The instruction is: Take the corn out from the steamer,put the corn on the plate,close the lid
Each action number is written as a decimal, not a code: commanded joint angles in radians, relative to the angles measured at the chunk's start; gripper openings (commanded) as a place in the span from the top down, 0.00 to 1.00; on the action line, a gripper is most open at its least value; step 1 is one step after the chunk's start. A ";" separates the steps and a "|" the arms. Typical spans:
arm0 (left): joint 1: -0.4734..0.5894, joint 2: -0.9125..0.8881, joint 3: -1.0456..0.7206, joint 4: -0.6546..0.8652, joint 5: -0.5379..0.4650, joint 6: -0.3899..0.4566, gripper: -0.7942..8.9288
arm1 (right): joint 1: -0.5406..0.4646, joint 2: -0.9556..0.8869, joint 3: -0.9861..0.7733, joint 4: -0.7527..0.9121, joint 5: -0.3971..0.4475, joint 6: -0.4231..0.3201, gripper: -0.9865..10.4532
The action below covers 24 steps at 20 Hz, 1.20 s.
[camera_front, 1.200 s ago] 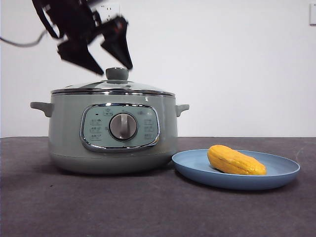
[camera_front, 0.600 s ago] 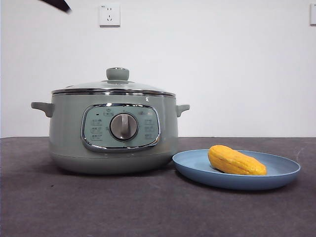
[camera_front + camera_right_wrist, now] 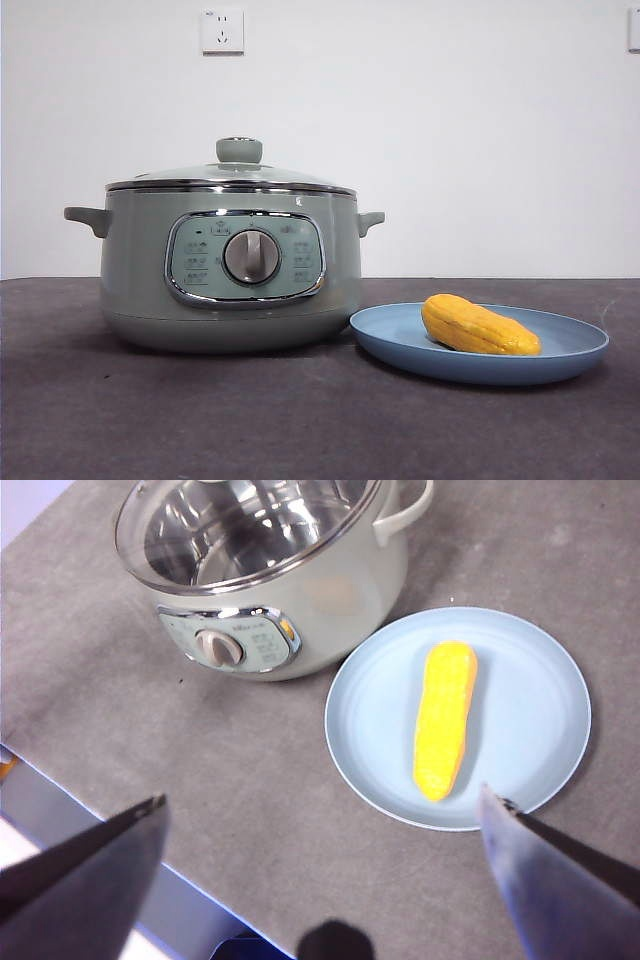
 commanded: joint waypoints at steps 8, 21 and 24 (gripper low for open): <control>0.002 0.002 -0.006 -0.065 0.003 -0.006 0.92 | 0.001 0.000 -0.002 0.000 0.002 -0.008 0.91; 0.002 0.002 -0.006 -0.065 -0.003 -0.005 0.92 | 0.001 0.000 -0.002 0.000 0.002 -0.008 0.91; 0.002 0.002 -0.006 -0.064 -0.003 -0.005 0.92 | 0.001 0.000 -0.002 0.000 0.002 -0.008 0.91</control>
